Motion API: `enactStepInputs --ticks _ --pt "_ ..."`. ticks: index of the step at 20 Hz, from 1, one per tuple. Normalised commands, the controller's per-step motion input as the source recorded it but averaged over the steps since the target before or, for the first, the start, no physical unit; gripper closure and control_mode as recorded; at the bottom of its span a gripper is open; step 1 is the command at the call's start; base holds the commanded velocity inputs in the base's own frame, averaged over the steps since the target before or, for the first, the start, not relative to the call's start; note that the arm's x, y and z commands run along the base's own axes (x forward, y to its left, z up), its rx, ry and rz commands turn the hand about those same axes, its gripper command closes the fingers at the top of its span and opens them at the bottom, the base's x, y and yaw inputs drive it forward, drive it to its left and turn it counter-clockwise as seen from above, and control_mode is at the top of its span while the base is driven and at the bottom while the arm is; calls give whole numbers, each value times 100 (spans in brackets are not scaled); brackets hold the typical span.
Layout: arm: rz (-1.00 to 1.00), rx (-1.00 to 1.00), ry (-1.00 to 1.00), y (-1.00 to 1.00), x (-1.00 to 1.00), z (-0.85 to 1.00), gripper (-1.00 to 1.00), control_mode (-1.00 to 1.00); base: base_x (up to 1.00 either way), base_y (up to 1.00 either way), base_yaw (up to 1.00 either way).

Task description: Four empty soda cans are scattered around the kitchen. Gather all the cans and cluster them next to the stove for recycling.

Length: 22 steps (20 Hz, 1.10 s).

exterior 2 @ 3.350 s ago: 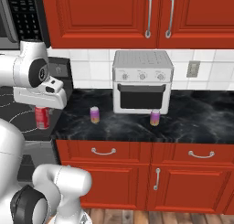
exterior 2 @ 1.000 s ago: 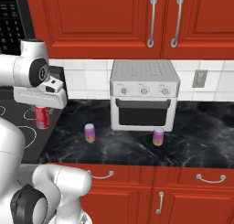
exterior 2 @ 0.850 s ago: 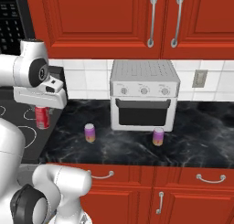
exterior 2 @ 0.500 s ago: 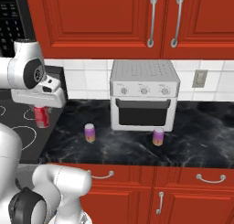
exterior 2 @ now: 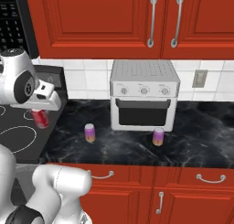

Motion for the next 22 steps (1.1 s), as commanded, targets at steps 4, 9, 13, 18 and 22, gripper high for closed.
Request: enactStepInputs --ticks 4,9,13,18,22 --pt "0 0 -1 7 10 -24 100 -100 0 0 0" --pt "0 0 2 7 20 -29 100 -100 0 0 0" --pt "0 2 5 8 28 -33 100 -100 0 0 0" --pt "0 0 -1 12 25 -32 100 -100 0 0 0" --pt "0 0 -10 19 31 -31 100 -100 0 0 0"
